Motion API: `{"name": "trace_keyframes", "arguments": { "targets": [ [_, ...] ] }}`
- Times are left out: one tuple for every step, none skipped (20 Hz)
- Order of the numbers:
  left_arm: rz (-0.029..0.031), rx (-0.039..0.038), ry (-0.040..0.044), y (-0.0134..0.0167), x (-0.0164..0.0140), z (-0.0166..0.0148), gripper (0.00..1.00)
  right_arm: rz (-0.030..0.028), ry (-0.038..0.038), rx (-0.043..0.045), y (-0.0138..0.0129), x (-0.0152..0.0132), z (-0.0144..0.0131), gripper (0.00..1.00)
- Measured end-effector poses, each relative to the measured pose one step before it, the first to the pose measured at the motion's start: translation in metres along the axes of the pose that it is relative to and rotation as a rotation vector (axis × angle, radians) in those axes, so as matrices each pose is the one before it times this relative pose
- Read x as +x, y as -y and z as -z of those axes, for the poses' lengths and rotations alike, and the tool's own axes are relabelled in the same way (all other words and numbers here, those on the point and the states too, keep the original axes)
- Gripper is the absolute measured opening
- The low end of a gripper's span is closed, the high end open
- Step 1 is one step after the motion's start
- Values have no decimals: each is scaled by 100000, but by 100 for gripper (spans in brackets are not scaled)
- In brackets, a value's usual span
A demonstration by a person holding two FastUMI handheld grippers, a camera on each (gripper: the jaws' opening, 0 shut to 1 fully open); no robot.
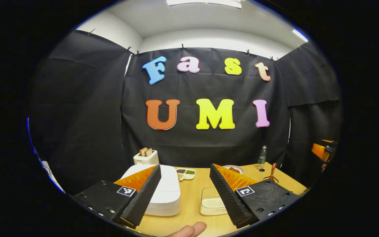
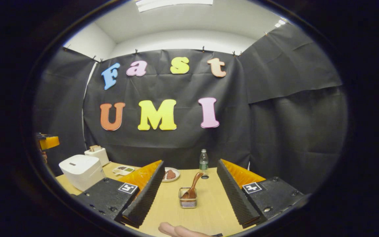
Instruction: Close the left gripper, press the button to open the rice cooker; take a wooden spoon from the chopstick holder with the right hand, scoop a spoonful of rice and pour it into the rice cooker, then put the wooden spoon back into the chopstick holder.
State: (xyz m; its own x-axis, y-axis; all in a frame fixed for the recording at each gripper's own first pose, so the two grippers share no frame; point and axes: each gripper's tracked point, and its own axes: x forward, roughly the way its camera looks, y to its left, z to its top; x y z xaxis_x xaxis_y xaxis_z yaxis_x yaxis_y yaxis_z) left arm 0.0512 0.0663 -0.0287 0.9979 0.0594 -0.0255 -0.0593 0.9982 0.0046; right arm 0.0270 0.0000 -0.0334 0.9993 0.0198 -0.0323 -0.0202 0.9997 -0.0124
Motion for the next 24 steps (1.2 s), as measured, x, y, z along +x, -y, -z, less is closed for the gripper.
{"name": "trace_keyframes", "arguments": {
  "targets": [
    [319, 645, 365, -157, 331, 41, 94, -405, 135, 104, 122, 220, 195, 100],
    [503, -113, -531, -178, 563, 26, 94, 107, -66, 29, 159, 240, 309, 100],
    [976, -880, -1230, -177, 573, 357, 89, 47, -91, -87, 214, 257, 138, 100],
    [436, -604, -1299, -262, 245, 337, 84, 21, -50, 16, 79, 106, 241, 100],
    [-224, -281, -1230, -342, 426, 230, 77, -25, -196, 115, 60, 109, 110, 100],
    [-199, -148, -2287, -374, 393, 491, 72, -165, -177, 209, 45, 102, 275, 100],
    [-421, -203, -2996, -394, 505, 787, 62, -167, -114, 268, 25, 60, 73, 100],
    [-880, 187, -4634, -556, 389, 932, 57, -246, -22, 128, 0, -13, 89, 100],
    [-1636, 683, -3172, -779, 340, 710, 47, -62, 173, 12, 97, 68, 5, 100],
    [-2431, 1314, -2367, -943, 429, 343, 45, 241, -47, -222, 208, 89, 130, 100],
    [-2404, 1150, -578, -963, 907, -86, 45, 384, 115, -458, 216, 6, 49, 100],
    [-2312, -920, -2277, -871, 771, 541, 45, 421, 196, -384, 236, 6, 136, 100],
    [52, -2243, -2373, -524, 311, 483, 24, 391, 140, -117, 194, 3, 32, 100],
    [221, -873, -2595, -30, 516, 723, 4, 251, -33, -33, 115, 48, 217, 100],
    [-433, 82, -2109, -321, 552, 451, 0, 139, -292, -6, 99, -15, 115, 100],
    [-2393, 981, -1495, -936, 739, 63, 0, 154, -340, 127, 153, 59, 230, 100],
    [-124, -810, -4153, -951, -281, 175, 0, 210, -492, 233, 161, 82, 143, 100],
    [-1677, 7, -1358, -17, 1581, 650, 0, 104, -204, 202, 102, 129, 122, 100],
    [114, -138, -2304, -152, 634, 307, 0, 254, -103, 225, 86, 118, 50, 100],
    [-2186, -364, -2580, -691, 750, 553, 0, 169, -303, 205, 98, 52, 104, 100],
    [-1174, -71, -3045, -551, 811, 614, 0, -30, -307, 142, 20, 36, 106, 100],
    [-748, -975, -2978, -385, 607, 595, 0, -119, -324, 55, -48, 21, 239, 100],
    [-444, -1779, -2367, -395, 723, 414, 0, -108, -304, 16, 2, 26, 115, 100],
    [-28, -1364, -2877, -162, 573, 456, 0, 46, -312, 9, 61, 72, 146, 100]
  ]
}}
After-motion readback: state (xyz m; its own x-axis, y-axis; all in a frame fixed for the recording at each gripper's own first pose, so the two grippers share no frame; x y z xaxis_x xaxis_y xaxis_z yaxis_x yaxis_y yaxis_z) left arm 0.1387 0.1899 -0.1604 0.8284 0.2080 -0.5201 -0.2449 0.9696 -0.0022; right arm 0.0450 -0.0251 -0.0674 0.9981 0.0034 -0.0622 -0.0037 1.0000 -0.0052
